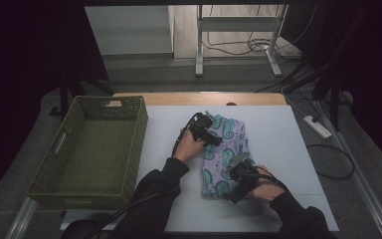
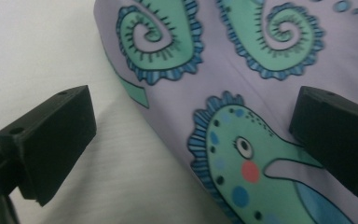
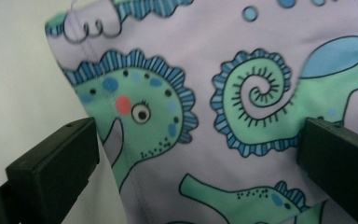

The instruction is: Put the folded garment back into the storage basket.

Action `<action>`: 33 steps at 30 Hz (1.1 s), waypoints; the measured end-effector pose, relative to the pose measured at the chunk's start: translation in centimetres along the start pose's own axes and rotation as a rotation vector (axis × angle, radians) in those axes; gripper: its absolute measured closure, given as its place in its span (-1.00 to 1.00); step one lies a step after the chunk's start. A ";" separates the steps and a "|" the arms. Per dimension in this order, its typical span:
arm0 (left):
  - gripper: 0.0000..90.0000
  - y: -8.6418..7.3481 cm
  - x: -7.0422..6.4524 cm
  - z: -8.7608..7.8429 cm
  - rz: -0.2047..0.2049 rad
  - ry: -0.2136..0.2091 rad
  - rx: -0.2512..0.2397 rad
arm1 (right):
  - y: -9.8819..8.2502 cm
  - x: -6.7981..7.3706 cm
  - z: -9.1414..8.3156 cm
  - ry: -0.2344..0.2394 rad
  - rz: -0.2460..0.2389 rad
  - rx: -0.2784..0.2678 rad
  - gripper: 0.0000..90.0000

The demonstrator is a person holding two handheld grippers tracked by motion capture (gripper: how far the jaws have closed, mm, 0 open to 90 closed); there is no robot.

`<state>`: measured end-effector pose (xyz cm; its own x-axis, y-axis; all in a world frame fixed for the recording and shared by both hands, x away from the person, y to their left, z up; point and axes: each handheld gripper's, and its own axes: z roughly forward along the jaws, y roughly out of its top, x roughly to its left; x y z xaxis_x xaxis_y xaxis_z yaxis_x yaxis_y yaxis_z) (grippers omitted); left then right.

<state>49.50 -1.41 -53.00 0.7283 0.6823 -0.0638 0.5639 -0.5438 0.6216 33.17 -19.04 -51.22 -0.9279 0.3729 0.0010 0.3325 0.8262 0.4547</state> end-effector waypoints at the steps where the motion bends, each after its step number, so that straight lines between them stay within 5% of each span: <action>1: -1.00 0.0 0.1 0.2 0.000 0.004 0.009 | 0.0 0.1 0.1 -0.012 -0.016 0.007 -1.00; 4: -1.00 0.0 0.2 0.5 -0.010 -0.002 0.011 | -0.1 0.7 0.3 -0.060 -0.072 0.030 -1.00; 12: -0.90 0.1 -0.1 0.2 0.012 -0.017 0.021 | -0.3 0.7 0.2 -0.065 -0.051 0.017 -0.95; 16: -0.41 0.2 -0.7 -0.3 0.043 -0.051 0.019 | -0.3 0.0 -0.6 -0.091 -0.008 -0.038 -0.15; 22: 0.15 0.1 -1.2 -0.7 0.036 -0.088 0.011 | -0.3 -1.0 -0.9 -0.127 0.015 -0.050 0.57; 27: 0.65 0.2 -1.6 -0.6 0.040 -0.121 0.011 | -0.6 -2.1 -1.0 -0.061 0.102 -0.088 0.71; 33: 0.75 0.3 -1.7 -0.7 0.052 -0.110 0.008 | -0.8 -3.3 -1.1 0.032 0.208 -0.112 0.76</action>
<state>48.13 -2.37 -52.13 0.7949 0.5953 -0.1173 0.5269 -0.5814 0.6200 35.82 -21.41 -50.56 -0.8468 0.5151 0.1325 0.4980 0.6803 0.5377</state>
